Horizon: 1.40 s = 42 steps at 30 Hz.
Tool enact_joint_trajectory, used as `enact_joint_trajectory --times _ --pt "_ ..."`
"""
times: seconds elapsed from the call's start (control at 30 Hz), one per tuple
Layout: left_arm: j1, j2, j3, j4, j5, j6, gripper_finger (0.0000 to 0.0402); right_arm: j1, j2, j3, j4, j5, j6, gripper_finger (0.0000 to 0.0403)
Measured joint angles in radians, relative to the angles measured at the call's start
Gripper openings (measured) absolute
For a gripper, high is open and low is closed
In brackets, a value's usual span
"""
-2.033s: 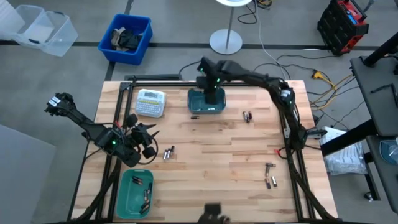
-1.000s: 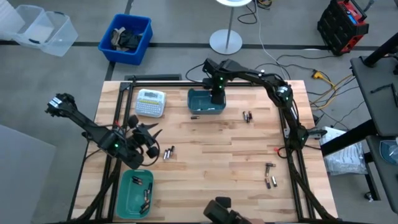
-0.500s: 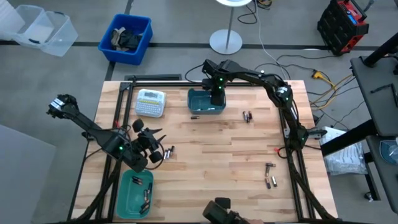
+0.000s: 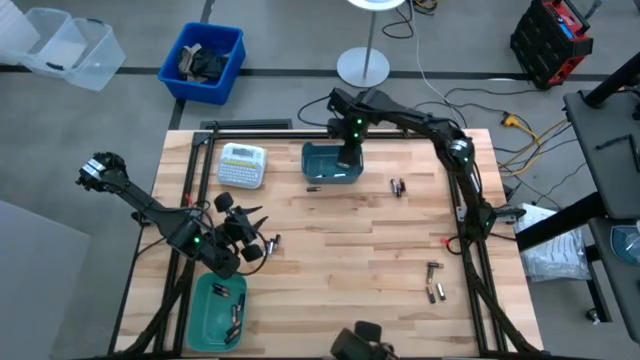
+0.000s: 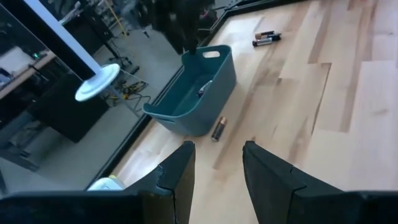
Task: Sort batteries
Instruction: Put the brown battery into the green bin
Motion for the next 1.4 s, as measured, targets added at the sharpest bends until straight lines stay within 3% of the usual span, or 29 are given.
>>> enact_joint_trajectory --times 0.17,0.3,0.4,0.57,0.77,1.03,1.13,1.23,1.4 --pt "0.0 0.0 0.0 0.044 0.019 0.017 0.0116 0.054 -0.146 -0.015 -0.046 0.0 0.075 0.0204" --pt "0.002 0.0 0.0 0.134 0.142 0.113 0.0116 0.153 -0.287 -0.085 -0.018 0.0 0.107 0.0193" --pt "0.007 0.0 0.0 0.232 0.209 0.214 0.0116 0.241 -0.399 -0.176 0.018 -0.001 0.13 0.0184" --pt "0.034 0.0 0.0 0.421 0.215 0.378 0.0116 0.369 -0.569 -0.375 0.141 -0.001 0.127 0.0171" --pt "0.046 0.004 0.0 0.471 0.214 0.404 0.0116 0.439 -0.726 -0.585 0.265 -0.001 0.212 0.0155" --pt "0.049 0.031 0.0 0.475 0.207 0.448 0.0116 0.47 -0.801 -0.744 0.278 0.0 0.432 0.0134" --pt "0.049 0.033 0.0 0.503 0.206 0.497 0.0116 0.474 -0.798 -0.783 0.255 0.0 0.594 0.0128" --pt "0.05 0.029 0.0 0.533 0.207 0.56 0.0116 0.493 -0.789 -0.822 0.193 0.003 0.766 0.0128" --pt "0.053 0.021 0.0 0.565 0.207 0.647 0.0116 0.533 -0.757 -0.856 0.053 0.0 0.869 0.014"
